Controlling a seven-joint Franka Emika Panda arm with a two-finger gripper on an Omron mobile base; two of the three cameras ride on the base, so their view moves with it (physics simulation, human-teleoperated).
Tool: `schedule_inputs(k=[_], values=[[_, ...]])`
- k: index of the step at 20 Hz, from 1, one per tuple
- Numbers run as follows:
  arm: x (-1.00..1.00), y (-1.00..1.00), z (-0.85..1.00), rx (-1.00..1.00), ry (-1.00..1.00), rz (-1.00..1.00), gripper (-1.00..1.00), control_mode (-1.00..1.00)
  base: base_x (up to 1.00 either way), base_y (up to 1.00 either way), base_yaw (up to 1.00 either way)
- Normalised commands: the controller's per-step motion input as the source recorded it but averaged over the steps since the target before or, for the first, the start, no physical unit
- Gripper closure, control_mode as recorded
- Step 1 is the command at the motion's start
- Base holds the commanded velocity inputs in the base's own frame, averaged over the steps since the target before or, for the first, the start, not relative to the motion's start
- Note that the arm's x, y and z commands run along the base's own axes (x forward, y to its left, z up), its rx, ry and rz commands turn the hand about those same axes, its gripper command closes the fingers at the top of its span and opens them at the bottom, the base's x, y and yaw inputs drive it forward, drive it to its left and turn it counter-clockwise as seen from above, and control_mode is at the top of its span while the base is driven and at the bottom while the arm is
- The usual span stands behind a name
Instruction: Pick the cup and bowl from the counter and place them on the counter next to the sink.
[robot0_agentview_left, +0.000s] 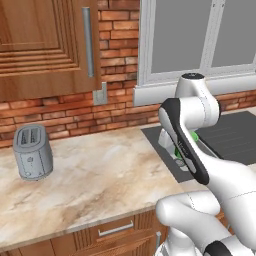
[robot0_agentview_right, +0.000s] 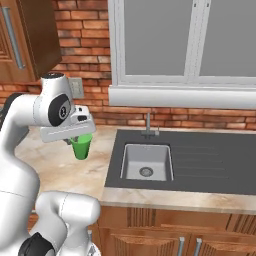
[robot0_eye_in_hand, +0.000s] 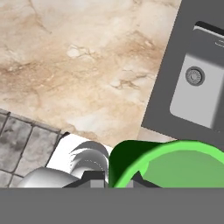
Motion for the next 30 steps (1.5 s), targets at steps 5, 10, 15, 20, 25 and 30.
schedule_inputs(k=[5,10,15,20,25,30], values=[[0.0,0.0,0.0,0.0,0.0,0.0,1.0,1.0,0.0,0.0,0.0],[0.0,0.0,0.0,0.0,0.01,0.0,1.0,-1.0,0.0,0.0,0.0],[0.0,0.14,-0.31,0.01,0.05,0.0,1.0,-1.0,0.0,0.0,0.0],[0.0,0.13,-0.29,0.01,0.06,0.0,1.0,-1.0,0.0,0.0,0.0],[0.0,0.13,-0.09,0.0,0.06,0.0,1.0,-1.0,0.0,0.0,0.0],[0.26,0.12,0.0,0.0,0.03,0.0,1.0,-1.0,0.0,0.0,0.0]])
